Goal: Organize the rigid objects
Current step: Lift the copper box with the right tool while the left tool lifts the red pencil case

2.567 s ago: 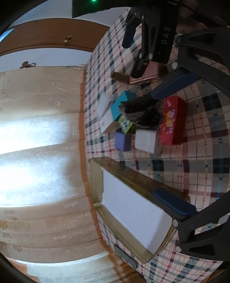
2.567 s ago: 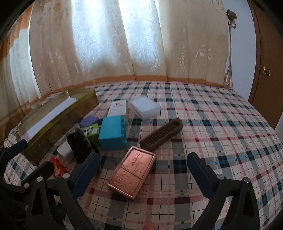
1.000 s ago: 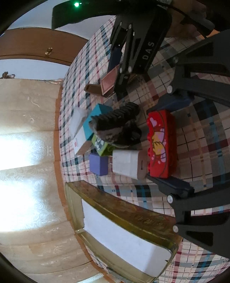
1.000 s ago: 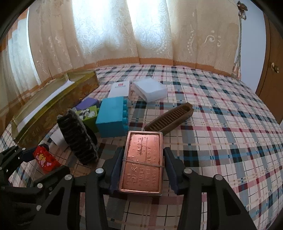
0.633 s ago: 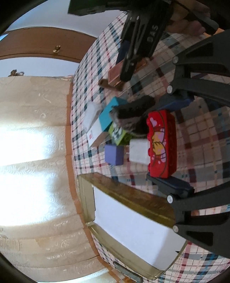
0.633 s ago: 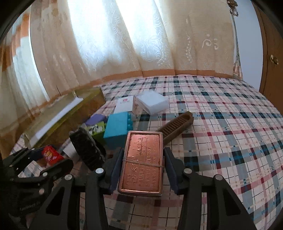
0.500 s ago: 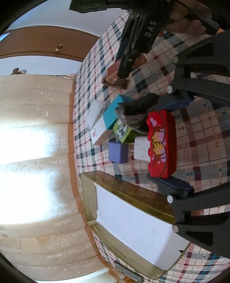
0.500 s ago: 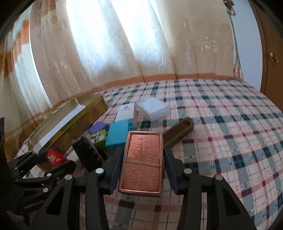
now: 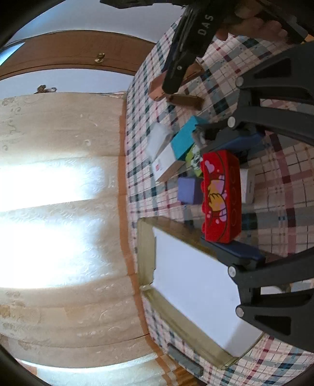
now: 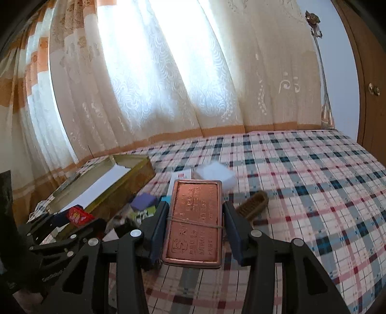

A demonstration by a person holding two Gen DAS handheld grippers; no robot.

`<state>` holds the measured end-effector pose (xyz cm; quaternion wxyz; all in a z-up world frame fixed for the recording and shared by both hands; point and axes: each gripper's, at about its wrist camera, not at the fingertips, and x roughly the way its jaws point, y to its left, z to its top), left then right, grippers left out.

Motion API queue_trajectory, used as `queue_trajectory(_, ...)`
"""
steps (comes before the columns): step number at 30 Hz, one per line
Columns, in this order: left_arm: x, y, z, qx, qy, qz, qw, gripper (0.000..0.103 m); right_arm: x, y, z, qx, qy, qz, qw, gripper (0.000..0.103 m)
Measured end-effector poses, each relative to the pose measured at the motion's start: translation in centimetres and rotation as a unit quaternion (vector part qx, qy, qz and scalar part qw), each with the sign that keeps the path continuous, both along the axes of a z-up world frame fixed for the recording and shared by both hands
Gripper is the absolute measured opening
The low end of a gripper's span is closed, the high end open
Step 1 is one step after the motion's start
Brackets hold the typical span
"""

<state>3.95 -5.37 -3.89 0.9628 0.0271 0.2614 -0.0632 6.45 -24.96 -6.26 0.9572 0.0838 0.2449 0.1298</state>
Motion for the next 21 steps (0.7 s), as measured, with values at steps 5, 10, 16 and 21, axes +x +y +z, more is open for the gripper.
queue_trajectory(5,-0.1,0.9,0.4,0.008,-0.026,0.019,0.9994,0.064,0.7,0.4,0.0,-0.001,-0.01,-0.004,1.0,0.048)
queue_trajectory(10,-0.2,2.0,0.7,0.002,-0.042,0.032,0.9986,0.064,1.0,1.2,0.4,-0.006,-0.034,-0.008,0.999,0.048)
queue_trajectory(16,-0.3,3.0,0.9,-0.003,-0.05,0.042,0.9979,0.064,0.7,2.4,0.9,-0.012,-0.065,-0.011,0.998,0.048)
queue_trajectory(21,-0.6,3.4,1.1,-0.002,-0.063,0.051,0.9967,0.064,0.3,3.0,1.2,-0.01,-0.082,-0.012,0.997,0.046)
